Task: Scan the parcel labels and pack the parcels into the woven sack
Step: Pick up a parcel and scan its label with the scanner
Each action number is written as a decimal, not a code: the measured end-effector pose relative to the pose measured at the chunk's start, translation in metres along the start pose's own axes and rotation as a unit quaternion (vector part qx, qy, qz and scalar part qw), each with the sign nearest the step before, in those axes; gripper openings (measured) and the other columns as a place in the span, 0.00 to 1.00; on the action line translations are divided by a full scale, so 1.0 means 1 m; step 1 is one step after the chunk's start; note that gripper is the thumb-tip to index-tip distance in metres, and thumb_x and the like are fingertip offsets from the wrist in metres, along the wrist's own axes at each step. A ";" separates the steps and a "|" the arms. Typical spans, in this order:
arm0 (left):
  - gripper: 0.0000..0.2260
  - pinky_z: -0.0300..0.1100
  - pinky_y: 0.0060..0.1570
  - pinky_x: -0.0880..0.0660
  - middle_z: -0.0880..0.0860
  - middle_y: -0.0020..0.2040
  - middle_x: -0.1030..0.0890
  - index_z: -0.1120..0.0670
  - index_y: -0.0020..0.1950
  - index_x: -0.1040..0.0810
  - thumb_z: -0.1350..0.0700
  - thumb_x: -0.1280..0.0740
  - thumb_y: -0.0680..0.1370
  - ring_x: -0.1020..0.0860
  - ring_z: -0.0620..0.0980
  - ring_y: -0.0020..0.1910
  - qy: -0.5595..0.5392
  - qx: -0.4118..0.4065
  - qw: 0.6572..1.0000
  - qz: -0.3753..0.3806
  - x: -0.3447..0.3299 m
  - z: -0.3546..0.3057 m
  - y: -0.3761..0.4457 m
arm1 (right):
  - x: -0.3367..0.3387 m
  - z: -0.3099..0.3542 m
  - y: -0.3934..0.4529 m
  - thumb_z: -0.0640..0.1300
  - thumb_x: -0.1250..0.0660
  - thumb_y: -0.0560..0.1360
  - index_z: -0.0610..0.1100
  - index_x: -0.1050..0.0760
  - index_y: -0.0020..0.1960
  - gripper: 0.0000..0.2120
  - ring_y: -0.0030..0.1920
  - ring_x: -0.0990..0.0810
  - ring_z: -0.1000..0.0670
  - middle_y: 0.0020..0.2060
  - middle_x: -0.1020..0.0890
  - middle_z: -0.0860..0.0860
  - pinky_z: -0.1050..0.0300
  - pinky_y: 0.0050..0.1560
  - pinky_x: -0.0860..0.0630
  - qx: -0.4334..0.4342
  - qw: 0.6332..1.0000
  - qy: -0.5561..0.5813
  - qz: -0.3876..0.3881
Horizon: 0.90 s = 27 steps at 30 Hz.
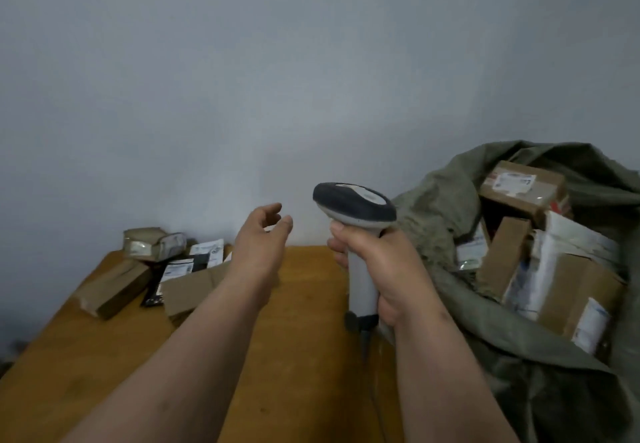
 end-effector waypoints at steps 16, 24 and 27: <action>0.32 0.49 0.60 0.29 0.54 0.73 0.33 0.46 0.77 0.38 0.54 0.28 0.77 0.29 0.52 0.63 0.098 0.224 0.970 -0.009 0.188 0.204 0.055 | -0.182 -0.161 0.022 0.48 0.23 0.72 0.51 0.20 0.49 0.09 0.52 0.17 0.47 0.46 0.14 0.49 0.44 0.59 0.21 -0.213 0.974 -0.069 0.009; 0.47 0.54 0.73 0.41 0.51 0.79 0.45 0.43 0.80 0.49 0.50 0.22 0.70 0.44 0.57 0.76 0.355 0.173 0.919 0.004 0.180 0.246 0.133 | -0.196 -0.230 0.082 0.48 0.23 0.72 0.50 0.20 0.53 0.11 0.49 0.17 0.49 0.45 0.15 0.50 0.53 0.46 0.23 -0.273 0.958 -0.085 0.010; 0.51 0.54 0.76 0.47 0.50 0.81 0.53 0.41 0.81 0.56 0.48 0.22 0.69 0.53 0.55 0.79 0.431 0.152 0.889 0.038 0.167 0.261 0.160 | -0.196 -0.252 0.101 0.49 0.24 0.72 0.47 0.19 0.48 0.08 0.44 0.18 0.50 0.39 0.16 0.52 0.57 0.39 0.28 -0.294 0.951 -0.094 0.013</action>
Point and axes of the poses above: each hand's wrist, its own y-axis towards the middle knuckle, its own x-axis out of the back of the hand, z = x × y, the point moved 3 cm from there along y, towards the middle knuckle
